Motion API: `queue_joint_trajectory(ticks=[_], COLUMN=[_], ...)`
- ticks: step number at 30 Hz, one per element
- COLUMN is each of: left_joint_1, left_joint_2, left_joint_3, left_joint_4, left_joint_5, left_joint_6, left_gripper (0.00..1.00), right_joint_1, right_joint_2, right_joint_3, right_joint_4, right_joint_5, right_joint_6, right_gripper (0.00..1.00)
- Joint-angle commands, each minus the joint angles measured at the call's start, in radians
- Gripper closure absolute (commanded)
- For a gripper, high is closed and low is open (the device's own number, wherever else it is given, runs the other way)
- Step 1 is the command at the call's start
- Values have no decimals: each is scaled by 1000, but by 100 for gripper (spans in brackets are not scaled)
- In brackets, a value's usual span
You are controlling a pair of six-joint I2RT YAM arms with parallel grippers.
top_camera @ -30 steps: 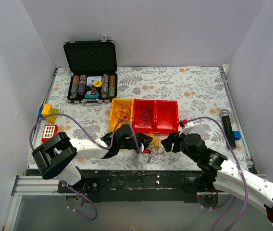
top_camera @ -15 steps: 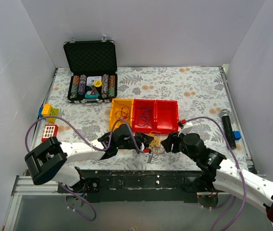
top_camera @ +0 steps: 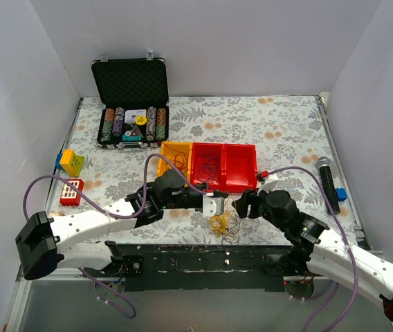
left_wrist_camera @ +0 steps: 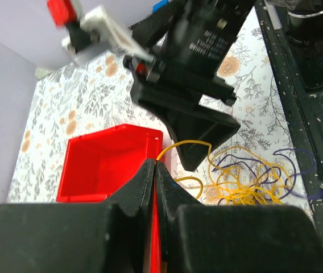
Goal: Untangle the cables
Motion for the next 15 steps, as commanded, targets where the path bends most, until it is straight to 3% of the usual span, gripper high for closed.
queue_joint_trajectory(ticks=[1, 9, 15], left_joint_1=[-2, 0, 0], left_joint_2=[-10, -22, -17], left_joint_3=[51, 34, 74], left_joint_4=[-45, 76, 73], left_joint_5=[-80, -288, -266], left_joint_6=[-139, -235, -239], left_gripper=[100, 100, 100], right_joint_1=[-3, -1, -3], right_joint_2=[-108, -217, -219], right_joint_3=[98, 180, 240], right_joint_4=[-2, -111, -27], right_joint_5=[3, 1, -144], right_joint_6=[-91, -132, -157], right_gripper=[31, 26, 25])
